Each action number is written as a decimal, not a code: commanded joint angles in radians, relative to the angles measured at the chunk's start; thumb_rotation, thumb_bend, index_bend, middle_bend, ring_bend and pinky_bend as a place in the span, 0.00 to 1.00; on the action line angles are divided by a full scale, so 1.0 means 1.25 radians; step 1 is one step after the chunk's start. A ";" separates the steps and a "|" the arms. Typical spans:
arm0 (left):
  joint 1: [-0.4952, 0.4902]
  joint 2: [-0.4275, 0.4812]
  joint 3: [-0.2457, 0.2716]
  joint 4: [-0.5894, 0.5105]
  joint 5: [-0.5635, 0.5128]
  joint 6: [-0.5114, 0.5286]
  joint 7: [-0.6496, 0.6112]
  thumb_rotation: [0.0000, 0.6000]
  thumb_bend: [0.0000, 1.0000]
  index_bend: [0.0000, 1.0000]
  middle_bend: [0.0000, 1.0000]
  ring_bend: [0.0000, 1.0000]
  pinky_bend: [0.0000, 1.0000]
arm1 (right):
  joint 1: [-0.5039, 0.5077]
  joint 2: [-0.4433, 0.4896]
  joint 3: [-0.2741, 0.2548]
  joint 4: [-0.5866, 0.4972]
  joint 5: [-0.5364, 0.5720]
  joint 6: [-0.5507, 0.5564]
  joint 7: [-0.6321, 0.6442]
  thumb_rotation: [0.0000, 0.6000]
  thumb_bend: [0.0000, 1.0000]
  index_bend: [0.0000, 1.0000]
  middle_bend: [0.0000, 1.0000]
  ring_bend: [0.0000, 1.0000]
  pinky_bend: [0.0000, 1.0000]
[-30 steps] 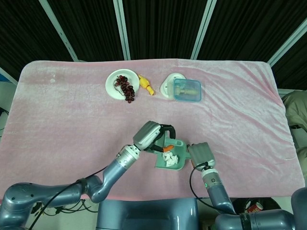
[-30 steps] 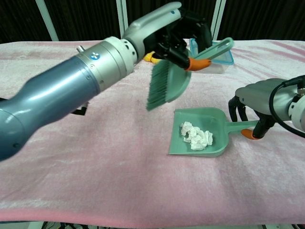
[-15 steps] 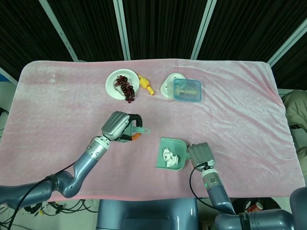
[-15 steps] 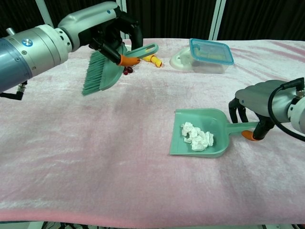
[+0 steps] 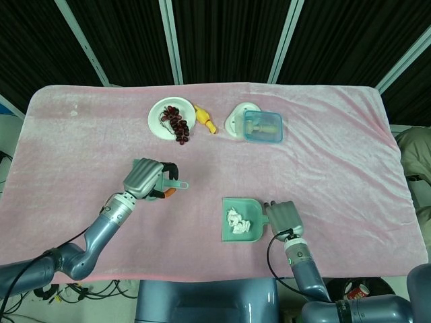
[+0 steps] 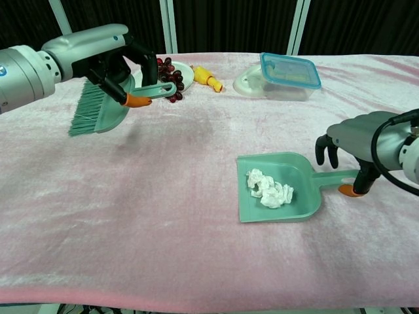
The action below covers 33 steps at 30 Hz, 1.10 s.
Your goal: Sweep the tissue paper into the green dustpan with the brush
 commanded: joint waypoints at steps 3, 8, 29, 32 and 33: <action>0.012 0.019 0.019 -0.020 -0.012 -0.009 0.035 1.00 0.39 0.65 0.68 0.87 1.00 | -0.006 0.004 -0.003 -0.010 -0.004 0.010 0.000 1.00 0.15 0.09 0.20 0.68 0.78; 0.010 0.039 0.040 -0.044 -0.043 -0.042 0.109 1.00 0.39 0.65 0.68 0.87 1.00 | -0.014 0.012 -0.003 -0.022 -0.019 0.014 0.016 1.00 0.14 0.07 0.19 0.68 0.78; 0.002 -0.060 0.098 -0.029 -0.299 -0.050 0.444 1.00 0.22 0.49 0.53 0.87 1.00 | -0.036 0.091 -0.001 -0.087 -0.063 0.017 0.056 1.00 0.14 0.07 0.19 0.68 0.78; 0.004 -0.065 0.095 -0.035 -0.308 -0.028 0.463 1.00 0.16 0.42 0.47 0.87 1.00 | -0.038 0.102 -0.001 -0.094 -0.069 0.014 0.063 1.00 0.14 0.07 0.19 0.68 0.78; 0.006 -0.066 0.093 -0.039 -0.311 -0.021 0.467 1.00 0.15 0.40 0.45 0.87 1.00 | -0.039 0.105 -0.002 -0.096 -0.072 0.013 0.065 1.00 0.14 0.07 0.19 0.68 0.78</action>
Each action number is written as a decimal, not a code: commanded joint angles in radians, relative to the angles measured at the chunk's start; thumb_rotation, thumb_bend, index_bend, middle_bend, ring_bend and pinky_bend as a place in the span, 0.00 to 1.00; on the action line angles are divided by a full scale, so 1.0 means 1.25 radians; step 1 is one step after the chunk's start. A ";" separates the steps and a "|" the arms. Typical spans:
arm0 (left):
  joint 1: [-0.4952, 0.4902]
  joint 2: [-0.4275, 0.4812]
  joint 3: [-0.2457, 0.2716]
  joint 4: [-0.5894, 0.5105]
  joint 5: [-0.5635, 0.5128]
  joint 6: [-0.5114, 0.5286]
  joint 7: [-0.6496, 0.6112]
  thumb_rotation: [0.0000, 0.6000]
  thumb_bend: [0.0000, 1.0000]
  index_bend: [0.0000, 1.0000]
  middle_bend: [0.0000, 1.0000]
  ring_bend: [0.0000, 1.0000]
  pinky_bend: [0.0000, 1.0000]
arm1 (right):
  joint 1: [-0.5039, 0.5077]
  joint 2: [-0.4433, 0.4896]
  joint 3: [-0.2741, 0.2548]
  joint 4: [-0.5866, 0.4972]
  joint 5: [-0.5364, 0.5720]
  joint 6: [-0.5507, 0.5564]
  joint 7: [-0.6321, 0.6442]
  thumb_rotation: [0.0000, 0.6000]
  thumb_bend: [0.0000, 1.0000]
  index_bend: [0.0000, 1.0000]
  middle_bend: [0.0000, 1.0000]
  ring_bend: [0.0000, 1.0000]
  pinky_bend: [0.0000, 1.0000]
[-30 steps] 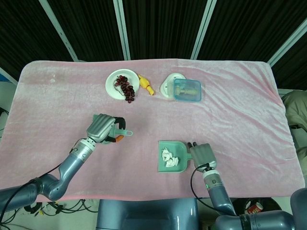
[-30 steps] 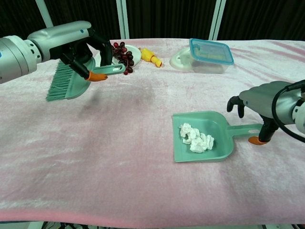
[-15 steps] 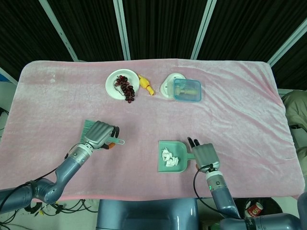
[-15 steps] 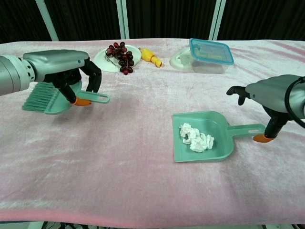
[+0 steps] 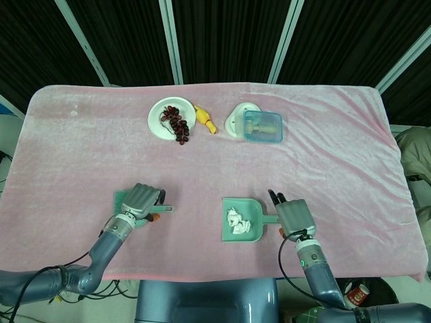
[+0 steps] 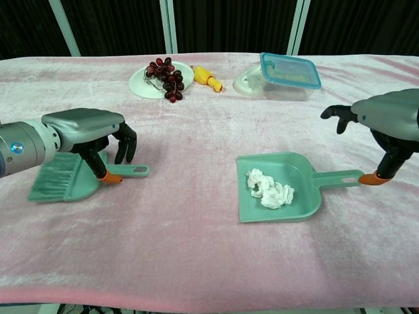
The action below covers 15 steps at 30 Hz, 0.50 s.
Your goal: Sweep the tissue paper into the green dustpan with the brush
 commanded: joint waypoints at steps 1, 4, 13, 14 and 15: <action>0.005 -0.003 -0.006 -0.011 -0.013 0.023 0.013 1.00 0.14 0.37 0.44 0.87 1.00 | -0.003 0.008 -0.001 -0.006 -0.006 -0.003 0.005 1.00 0.14 0.07 0.19 0.68 0.78; 0.010 0.005 -0.010 -0.025 -0.019 0.038 0.020 1.00 0.11 0.33 0.41 0.87 1.00 | -0.005 0.015 -0.003 -0.012 -0.013 -0.005 0.011 1.00 0.14 0.07 0.19 0.68 0.78; 0.059 0.069 -0.006 -0.110 0.080 0.122 -0.042 1.00 0.11 0.32 0.39 0.67 0.87 | -0.027 0.062 -0.018 -0.030 -0.059 0.005 0.036 1.00 0.14 0.07 0.19 0.68 0.78; 0.067 0.078 -0.003 -0.122 0.098 0.138 -0.050 1.00 0.11 0.32 0.39 0.60 0.80 | -0.031 0.073 -0.021 -0.032 -0.069 0.009 0.040 1.00 0.14 0.07 0.19 0.67 0.78; 0.077 0.089 0.002 -0.135 0.118 0.158 -0.056 1.00 0.12 0.32 0.39 0.56 0.76 | -0.036 0.084 -0.025 -0.035 -0.080 0.013 0.046 1.00 0.14 0.07 0.19 0.66 0.77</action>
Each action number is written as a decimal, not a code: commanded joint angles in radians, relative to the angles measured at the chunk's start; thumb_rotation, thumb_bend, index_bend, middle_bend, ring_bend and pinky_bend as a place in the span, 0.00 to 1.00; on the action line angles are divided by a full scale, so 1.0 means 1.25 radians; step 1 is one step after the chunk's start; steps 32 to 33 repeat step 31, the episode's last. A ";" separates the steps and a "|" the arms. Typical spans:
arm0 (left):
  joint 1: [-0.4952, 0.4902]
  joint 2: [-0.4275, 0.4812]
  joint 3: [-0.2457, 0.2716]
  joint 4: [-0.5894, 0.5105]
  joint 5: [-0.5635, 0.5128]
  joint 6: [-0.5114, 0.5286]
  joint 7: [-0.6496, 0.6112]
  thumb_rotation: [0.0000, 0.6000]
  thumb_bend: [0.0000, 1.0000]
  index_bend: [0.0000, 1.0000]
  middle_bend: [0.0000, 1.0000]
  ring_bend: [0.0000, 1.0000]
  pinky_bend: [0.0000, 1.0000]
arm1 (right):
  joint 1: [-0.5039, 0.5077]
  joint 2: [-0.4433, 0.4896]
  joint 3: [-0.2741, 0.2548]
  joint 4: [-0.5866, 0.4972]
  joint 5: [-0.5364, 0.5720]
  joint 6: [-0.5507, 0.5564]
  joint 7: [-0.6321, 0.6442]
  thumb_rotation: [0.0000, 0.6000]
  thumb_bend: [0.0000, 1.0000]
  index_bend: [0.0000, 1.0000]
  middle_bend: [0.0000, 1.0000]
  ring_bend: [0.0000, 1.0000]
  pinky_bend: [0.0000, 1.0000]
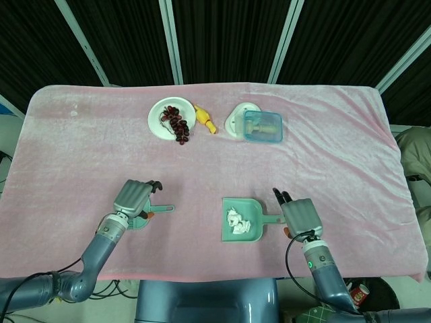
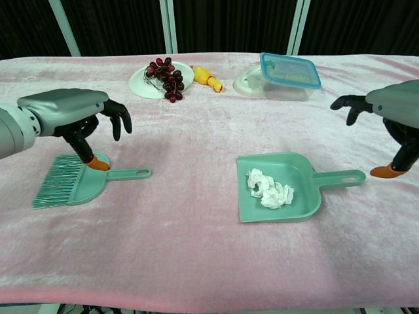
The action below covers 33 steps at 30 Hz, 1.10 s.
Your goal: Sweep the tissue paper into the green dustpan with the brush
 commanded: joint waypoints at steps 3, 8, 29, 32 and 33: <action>0.083 0.087 0.042 -0.100 0.157 0.144 -0.052 1.00 0.12 0.31 0.35 0.39 0.57 | -0.044 0.081 -0.028 -0.021 -0.080 0.019 0.068 1.00 0.14 0.07 0.18 0.53 0.65; 0.168 0.171 0.111 -0.145 0.306 0.262 -0.115 1.00 0.10 0.19 0.13 0.06 0.21 | -0.116 0.186 -0.077 -0.028 -0.200 0.026 0.213 1.00 0.07 0.00 0.00 0.03 0.25; 0.464 0.286 0.193 0.056 0.470 0.580 -0.324 1.00 0.09 0.00 0.00 0.00 0.04 | -0.410 0.262 -0.115 0.260 -0.467 0.236 0.673 1.00 0.03 0.00 0.00 0.00 0.19; 0.469 0.283 0.179 0.059 0.458 0.574 -0.341 1.00 0.09 0.00 0.00 0.00 0.04 | -0.420 0.263 -0.107 0.265 -0.458 0.228 0.696 1.00 0.03 0.00 0.00 0.00 0.19; 0.469 0.283 0.179 0.059 0.458 0.574 -0.341 1.00 0.09 0.00 0.00 0.00 0.04 | -0.420 0.263 -0.107 0.265 -0.458 0.228 0.696 1.00 0.03 0.00 0.00 0.00 0.19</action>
